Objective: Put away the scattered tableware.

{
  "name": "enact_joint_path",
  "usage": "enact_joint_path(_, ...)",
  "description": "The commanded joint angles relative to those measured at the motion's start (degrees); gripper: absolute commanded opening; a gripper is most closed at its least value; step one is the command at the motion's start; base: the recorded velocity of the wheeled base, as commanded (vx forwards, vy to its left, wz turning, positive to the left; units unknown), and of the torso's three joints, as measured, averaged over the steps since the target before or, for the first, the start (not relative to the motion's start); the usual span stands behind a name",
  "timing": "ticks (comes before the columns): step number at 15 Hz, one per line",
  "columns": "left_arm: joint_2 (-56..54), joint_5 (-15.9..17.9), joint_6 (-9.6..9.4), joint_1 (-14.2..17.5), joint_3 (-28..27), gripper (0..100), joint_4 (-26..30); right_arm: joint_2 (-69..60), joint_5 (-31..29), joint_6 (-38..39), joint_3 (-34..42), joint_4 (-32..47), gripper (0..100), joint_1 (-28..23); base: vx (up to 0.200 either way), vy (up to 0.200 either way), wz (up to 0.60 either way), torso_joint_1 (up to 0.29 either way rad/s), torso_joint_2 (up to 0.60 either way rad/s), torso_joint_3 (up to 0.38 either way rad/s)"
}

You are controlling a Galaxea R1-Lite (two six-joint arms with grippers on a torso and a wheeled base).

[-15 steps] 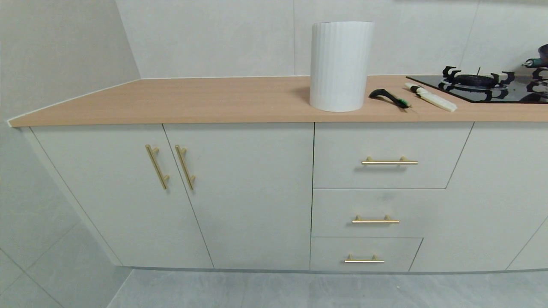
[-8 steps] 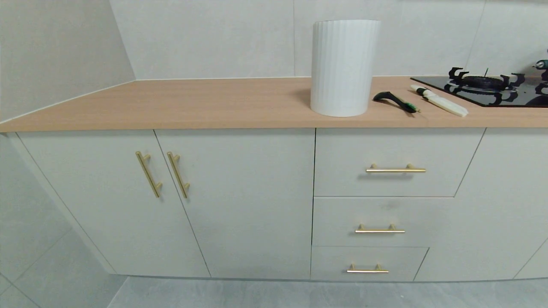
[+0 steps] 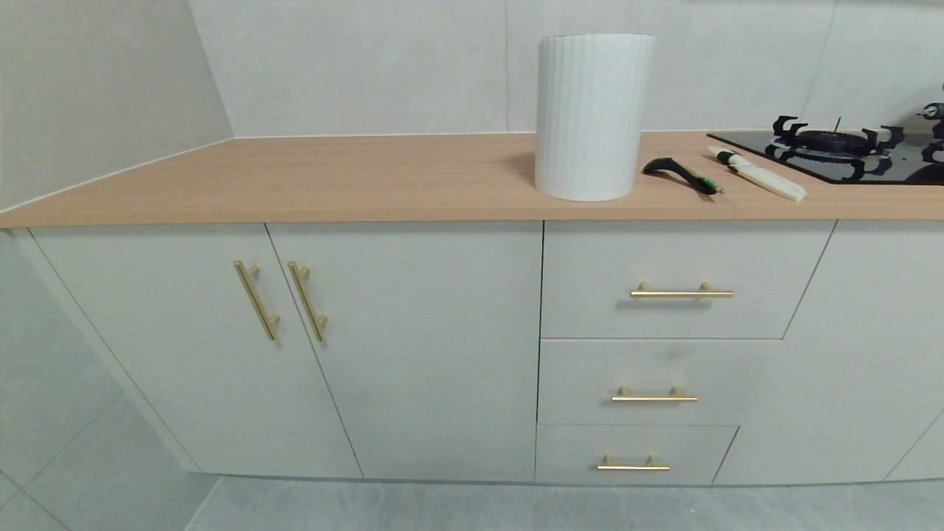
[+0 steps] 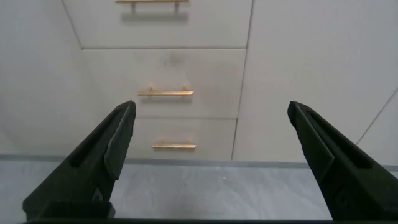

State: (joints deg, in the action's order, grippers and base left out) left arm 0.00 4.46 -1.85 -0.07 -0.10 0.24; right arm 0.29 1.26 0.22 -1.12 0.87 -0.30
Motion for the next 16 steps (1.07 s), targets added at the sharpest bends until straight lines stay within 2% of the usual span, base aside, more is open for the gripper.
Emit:
enact_joint_path(1, 0.1, -0.1, 0.01, 0.0, 0.0, 100, 0.0, 4.7, 2.1, 2.9, -9.0, -0.3, 100, 1.9, 0.0, 0.0, 0.0, 0.0, 0.0, 0.0)
enact_joint_path(2, 0.1, -0.1, 0.01, 0.0, 0.0, 100, 0.0, 8.8, 2.9, 4.0, -11.9, 0.3, 100, 3.6, 0.0, 0.0, 0.0, 0.0, 0.0, 0.0)
enact_joint_path(5, 0.1, 0.0, 0.01, 0.0, 0.0, 100, 0.0, 27.2, 4.1, 1.7, -13.2, 0.7, 100, 9.6, 0.0, 0.0, 0.0, 0.0, 0.0, 0.0)
enact_joint_path(6, 0.1, -0.1, 0.01, 0.0, 0.0, 100, 0.0, 37.5, 4.2, 1.5, -14.2, -0.3, 100, 10.5, 0.0, 0.0, 0.0, 0.0, 0.0, 0.0)
enact_joint_path(9, 0.1, -0.1, 0.01, 0.0, 0.0, 100, 0.0, 62.5, 4.6, 1.3, -18.9, -9.0, 100, 10.8, 0.0, 0.0, 0.0, 0.0, 0.0, 0.0)
enact_joint_path(10, 0.1, -0.1, 0.01, 0.0, 0.0, 100, 0.0, 65.4, 4.5, 1.0, -19.5, -10.5, 100, 10.8, 0.0, 0.0, 0.0, 0.0, 0.0, 0.0)
enact_joint_path(12, 0.1, -0.1, 0.01, 0.0, 0.0, 100, 0.0, 81.3, 4.1, 0.3, -24.5, -15.2, 100, 10.8, 0.0, 0.0, 0.0, 0.0, 0.0, 0.0)
enact_joint_path(14, 0.1, -0.1, 0.01, 0.0, 0.0, 100, 0.0, 88.4, 4.1, 0.4, -27.3, -16.9, 100, 10.8, 0.0, 0.0, 0.0, 0.0, 0.0, 0.0)
enact_joint_path(16, 0.1, -0.1, 0.01, 0.0, 0.0, 100, 0.0, 100.5, 3.6, 0.3, -31.7, -24.2, 100, 10.8, 0.0, 0.0, 0.0, 0.0, 0.0, 0.0)
